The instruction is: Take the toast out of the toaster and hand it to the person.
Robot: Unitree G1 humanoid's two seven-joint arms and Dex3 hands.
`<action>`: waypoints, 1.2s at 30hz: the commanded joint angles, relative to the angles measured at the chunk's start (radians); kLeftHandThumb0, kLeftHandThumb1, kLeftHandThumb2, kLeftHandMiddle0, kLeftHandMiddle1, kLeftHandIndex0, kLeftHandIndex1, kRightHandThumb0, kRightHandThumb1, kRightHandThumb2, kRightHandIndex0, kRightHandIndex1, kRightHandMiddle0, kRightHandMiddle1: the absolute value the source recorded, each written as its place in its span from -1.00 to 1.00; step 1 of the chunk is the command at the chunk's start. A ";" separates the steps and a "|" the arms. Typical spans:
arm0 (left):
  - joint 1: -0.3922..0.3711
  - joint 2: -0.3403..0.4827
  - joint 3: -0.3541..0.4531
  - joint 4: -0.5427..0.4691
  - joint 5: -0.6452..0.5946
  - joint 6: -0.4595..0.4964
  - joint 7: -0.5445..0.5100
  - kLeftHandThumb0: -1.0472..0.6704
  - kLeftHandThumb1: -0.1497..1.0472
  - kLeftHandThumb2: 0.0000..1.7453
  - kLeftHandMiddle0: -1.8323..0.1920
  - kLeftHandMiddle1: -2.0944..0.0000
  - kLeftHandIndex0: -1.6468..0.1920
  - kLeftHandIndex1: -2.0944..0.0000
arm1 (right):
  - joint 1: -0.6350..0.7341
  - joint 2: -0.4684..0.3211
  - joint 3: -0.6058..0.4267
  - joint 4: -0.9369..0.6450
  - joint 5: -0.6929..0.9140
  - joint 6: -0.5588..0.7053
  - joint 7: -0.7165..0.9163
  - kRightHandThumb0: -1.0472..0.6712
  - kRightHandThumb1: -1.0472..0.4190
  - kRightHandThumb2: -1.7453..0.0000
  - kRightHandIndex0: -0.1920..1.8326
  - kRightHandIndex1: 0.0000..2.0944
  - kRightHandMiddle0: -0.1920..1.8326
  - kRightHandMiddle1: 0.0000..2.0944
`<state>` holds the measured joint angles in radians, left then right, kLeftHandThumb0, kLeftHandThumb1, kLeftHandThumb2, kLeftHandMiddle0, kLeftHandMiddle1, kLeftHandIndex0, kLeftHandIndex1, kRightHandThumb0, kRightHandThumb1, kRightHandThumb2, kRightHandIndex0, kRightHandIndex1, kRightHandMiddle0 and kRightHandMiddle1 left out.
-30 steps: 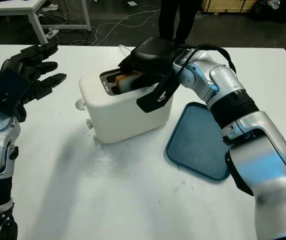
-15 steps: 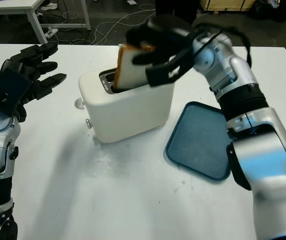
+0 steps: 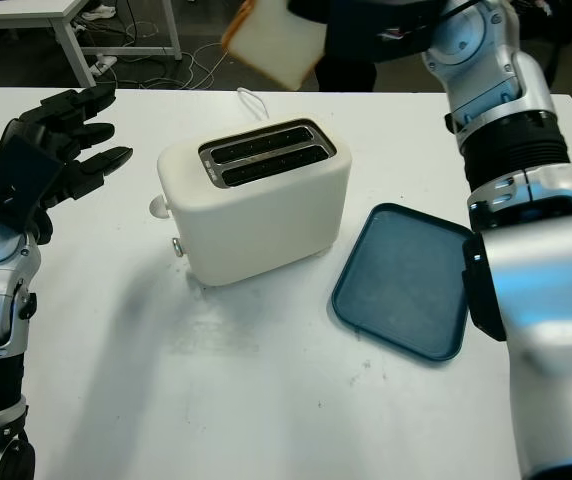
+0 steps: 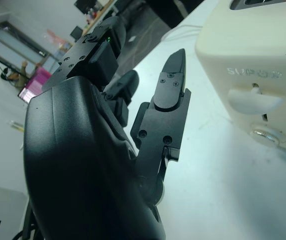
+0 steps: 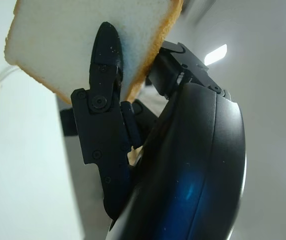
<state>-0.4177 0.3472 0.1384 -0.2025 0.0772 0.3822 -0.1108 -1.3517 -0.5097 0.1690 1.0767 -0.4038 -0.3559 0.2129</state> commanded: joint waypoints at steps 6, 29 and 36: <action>0.009 0.002 0.004 0.006 -0.001 -0.014 0.003 0.04 0.79 -0.86 0.50 0.47 0.19 1.00 | 0.037 -0.006 -0.130 0.154 0.113 0.045 -0.155 -0.20 -0.83 0.46 0.14 0.67 -0.09 0.67; 0.015 -0.005 0.004 0.021 0.000 -0.034 0.013 0.04 0.79 -0.89 0.51 0.41 0.19 1.00 | 0.104 0.121 -0.172 0.267 0.131 0.311 -0.413 -0.04 -0.83 0.56 -0.23 0.67 -0.39 0.39; 0.024 -0.008 0.009 0.014 -0.006 -0.030 0.013 0.04 0.79 -0.87 0.52 0.40 0.19 1.00 | 0.129 0.158 -0.174 0.273 0.142 0.297 -0.404 -0.01 -0.83 0.60 -0.20 0.67 -0.35 0.55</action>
<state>-0.4149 0.3460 0.1398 -0.1831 0.0751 0.3641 -0.1067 -1.2422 -0.3606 0.0030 1.3426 -0.2681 -0.0583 -0.1979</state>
